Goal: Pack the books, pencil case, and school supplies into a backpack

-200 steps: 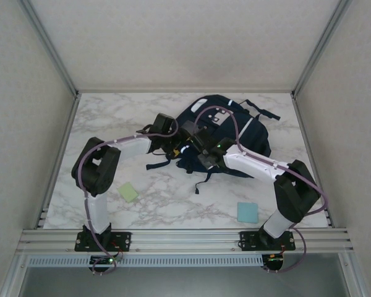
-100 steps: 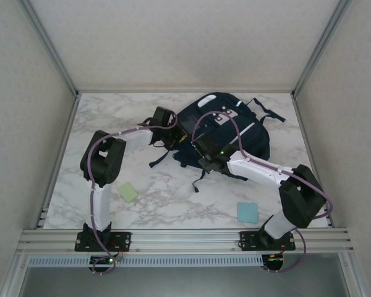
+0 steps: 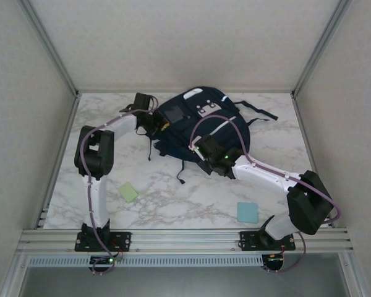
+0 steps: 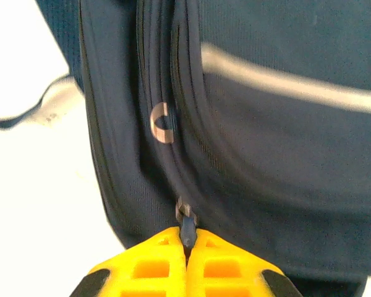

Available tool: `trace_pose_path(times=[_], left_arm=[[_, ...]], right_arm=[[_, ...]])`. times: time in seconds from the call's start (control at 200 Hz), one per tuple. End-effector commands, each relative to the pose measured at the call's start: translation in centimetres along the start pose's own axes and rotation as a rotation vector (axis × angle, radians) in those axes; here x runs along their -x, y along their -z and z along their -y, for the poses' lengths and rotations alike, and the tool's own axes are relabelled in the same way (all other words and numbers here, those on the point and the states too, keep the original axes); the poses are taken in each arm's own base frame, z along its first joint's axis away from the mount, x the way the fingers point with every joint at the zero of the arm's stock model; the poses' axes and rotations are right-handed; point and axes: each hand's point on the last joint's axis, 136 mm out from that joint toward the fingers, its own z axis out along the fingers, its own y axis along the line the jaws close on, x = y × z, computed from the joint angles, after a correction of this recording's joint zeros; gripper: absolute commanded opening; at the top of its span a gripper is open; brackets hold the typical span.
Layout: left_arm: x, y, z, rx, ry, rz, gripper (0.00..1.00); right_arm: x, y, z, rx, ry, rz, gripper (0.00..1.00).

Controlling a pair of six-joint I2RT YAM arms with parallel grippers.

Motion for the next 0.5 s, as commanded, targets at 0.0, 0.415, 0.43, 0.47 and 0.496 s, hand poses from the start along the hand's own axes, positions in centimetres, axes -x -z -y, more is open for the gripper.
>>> trace_pose_path(times=[0.0, 0.415, 0.43, 0.47, 0.496], left_arm=[[6.6, 3.3, -2.1, 0.064, 0.001, 0.201, 0.10], [-4.3, 8.9, 0.0, -0.017, -0.140, 0.161, 0.70], [-4.6, 9.0, 0.1, -0.015, -0.148, 0.162, 0.70], [-5.6, 9.2, 0.2, -0.012, -0.167, 0.153, 0.71], [-6.2, 9.2, 0.4, -0.015, -0.179, 0.146, 0.71]], right_arm=[[-0.7, 0.3, -0.8, 0.055, 0.024, -0.034, 0.00], [1.2, -0.6, 0.0, 0.042, -0.081, -0.030, 0.00], [1.2, -0.5, 0.1, 0.041, -0.097, -0.035, 0.00], [1.2, -0.3, 0.3, 0.040, -0.136, -0.047, 0.00], [1.3, -0.2, 0.2, 0.043, -0.158, -0.047, 0.00]])
